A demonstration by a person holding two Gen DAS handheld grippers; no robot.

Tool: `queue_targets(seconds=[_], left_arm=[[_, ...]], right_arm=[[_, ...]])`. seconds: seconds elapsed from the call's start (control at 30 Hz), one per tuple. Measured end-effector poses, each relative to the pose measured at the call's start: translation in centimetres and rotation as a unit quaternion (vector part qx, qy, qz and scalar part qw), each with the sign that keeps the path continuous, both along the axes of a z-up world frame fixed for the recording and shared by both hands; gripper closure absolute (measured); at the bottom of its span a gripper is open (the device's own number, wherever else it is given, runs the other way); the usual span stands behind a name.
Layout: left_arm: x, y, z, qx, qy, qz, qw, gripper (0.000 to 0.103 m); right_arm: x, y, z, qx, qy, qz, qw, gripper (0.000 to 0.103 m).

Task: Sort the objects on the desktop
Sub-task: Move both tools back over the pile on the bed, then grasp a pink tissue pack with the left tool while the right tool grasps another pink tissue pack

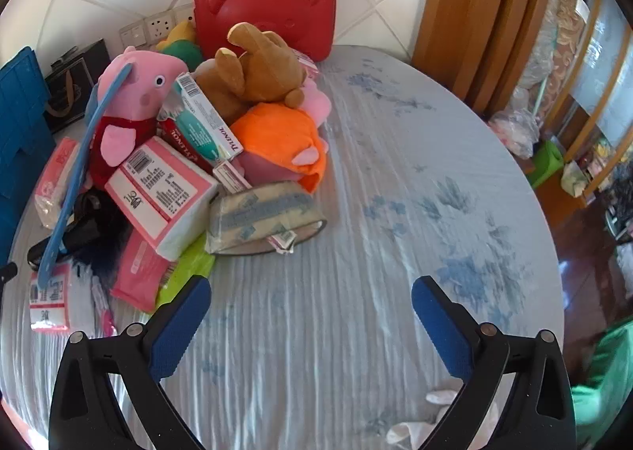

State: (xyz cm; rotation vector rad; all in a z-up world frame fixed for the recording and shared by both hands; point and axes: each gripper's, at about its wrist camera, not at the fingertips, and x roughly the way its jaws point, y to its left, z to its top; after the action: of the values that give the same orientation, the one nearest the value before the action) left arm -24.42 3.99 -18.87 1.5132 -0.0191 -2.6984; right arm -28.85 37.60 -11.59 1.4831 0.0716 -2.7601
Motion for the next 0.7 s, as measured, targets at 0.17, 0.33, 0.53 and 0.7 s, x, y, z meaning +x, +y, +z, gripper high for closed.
queue_targets(seconds=[0.17, 0.33, 0.53, 0.7], left_arm=[[-3.6, 0.4, 1.6, 0.013, 0.015, -0.005, 0.9998, 0.024], [-8.3, 2.9, 2.3, 0.024, 0.013, -0.029, 0.9992, 0.024], [-13.4, 5.3, -0.6, 0.020, -0.039, -0.038, 0.9983, 0.024], [-14.2, 4.7, -2.6, 0.022, -0.059, -0.031, 0.9975, 0.018]], right_arm=[[-1.7, -0.6, 0.3, -0.011, 0.002, 0.004, 1.000, 0.000], [-4.0, -2.4, -0.1, -0.010, -0.011, 0.024, 1.000, 0.000], [-6.7, -5.9, -1.4, -0.009, -0.027, 0.083, 0.996, 0.000], [-8.6, -9.2, -3.4, 0.020, -0.046, 0.152, 0.987, 0.000]])
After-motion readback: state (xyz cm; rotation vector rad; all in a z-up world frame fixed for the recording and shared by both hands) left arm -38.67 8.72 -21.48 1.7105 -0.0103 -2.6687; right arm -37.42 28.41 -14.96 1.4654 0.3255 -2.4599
